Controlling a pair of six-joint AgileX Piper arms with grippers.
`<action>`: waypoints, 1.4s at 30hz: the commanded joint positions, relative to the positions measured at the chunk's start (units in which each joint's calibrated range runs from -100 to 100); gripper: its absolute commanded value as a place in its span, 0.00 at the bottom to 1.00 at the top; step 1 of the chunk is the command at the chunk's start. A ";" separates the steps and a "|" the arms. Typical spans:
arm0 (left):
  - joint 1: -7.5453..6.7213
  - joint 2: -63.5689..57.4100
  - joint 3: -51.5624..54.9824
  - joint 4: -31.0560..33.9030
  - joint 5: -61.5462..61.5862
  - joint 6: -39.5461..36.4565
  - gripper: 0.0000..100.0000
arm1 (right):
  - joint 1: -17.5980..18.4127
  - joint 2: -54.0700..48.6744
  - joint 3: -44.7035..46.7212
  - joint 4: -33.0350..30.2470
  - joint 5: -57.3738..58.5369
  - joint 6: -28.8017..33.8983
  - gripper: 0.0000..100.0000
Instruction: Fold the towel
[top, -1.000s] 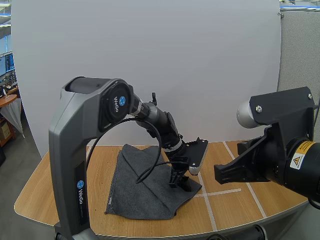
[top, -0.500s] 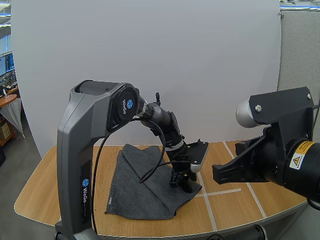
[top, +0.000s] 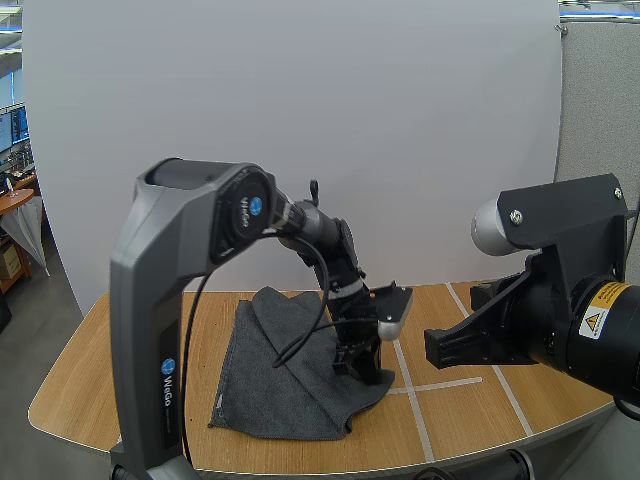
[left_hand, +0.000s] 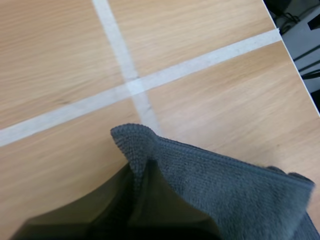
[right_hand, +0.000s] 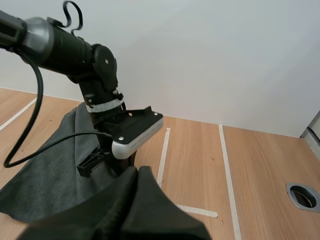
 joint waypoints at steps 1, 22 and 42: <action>2.86 -8.14 0.06 -0.69 4.18 -3.17 0.00 | -0.12 -0.31 0.03 0.14 0.00 -0.53 0.00; 18.61 -20.50 20.05 -0.25 4.18 -2.13 0.00 | -0.12 -0.31 0.03 5.37 0.00 -3.15 0.00; 23.58 -20.50 25.15 0.83 4.18 -1.83 0.48 | -0.12 -0.31 0.03 6.98 0.00 -3.55 0.00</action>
